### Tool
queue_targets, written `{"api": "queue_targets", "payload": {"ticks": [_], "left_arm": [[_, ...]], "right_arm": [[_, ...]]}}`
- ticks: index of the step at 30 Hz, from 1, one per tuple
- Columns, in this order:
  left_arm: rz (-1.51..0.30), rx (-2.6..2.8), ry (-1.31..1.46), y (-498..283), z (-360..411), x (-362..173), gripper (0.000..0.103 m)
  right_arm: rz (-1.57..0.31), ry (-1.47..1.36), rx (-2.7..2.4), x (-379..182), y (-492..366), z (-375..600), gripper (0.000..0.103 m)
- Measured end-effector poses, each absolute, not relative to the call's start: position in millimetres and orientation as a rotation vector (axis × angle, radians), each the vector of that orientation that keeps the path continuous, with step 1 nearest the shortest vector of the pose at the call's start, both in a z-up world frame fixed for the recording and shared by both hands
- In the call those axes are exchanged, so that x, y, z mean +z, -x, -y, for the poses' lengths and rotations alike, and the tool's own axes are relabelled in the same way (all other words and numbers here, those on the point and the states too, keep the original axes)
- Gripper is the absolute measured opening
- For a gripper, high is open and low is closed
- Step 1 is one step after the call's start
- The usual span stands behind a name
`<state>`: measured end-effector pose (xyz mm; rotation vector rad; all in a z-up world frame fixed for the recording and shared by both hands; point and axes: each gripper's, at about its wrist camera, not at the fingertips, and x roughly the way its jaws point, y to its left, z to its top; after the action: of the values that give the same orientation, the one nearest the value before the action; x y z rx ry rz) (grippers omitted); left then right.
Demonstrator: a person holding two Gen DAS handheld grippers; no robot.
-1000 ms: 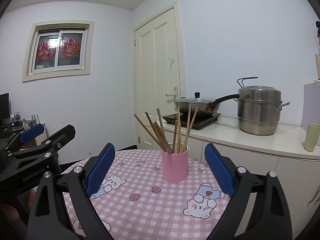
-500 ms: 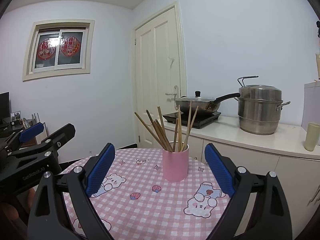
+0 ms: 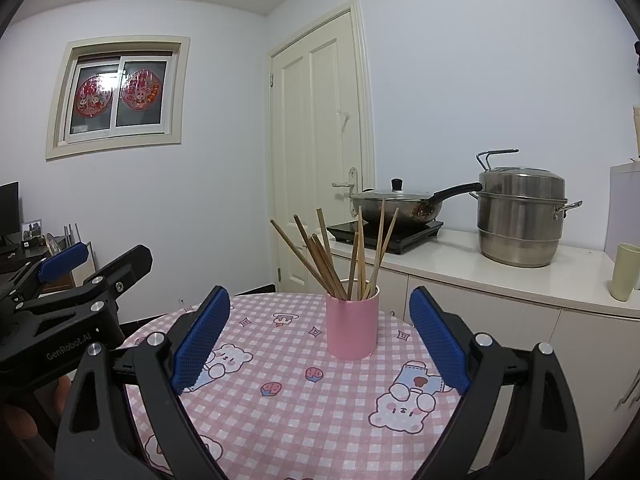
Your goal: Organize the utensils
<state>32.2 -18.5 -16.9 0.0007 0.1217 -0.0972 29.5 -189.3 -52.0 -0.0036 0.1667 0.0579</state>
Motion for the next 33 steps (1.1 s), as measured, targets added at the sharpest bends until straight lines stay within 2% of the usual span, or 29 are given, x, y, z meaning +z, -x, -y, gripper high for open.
{"api": "queue_targets", "payload": {"ticks": [33], "left_arm": [[-0.193, -0.088, 0.0, -57.3, 13.4, -33.6, 0.096]], "right_arm": [[-0.222, 0.008, 0.062, -61.8, -58.0, 189.7, 0.09]]}}
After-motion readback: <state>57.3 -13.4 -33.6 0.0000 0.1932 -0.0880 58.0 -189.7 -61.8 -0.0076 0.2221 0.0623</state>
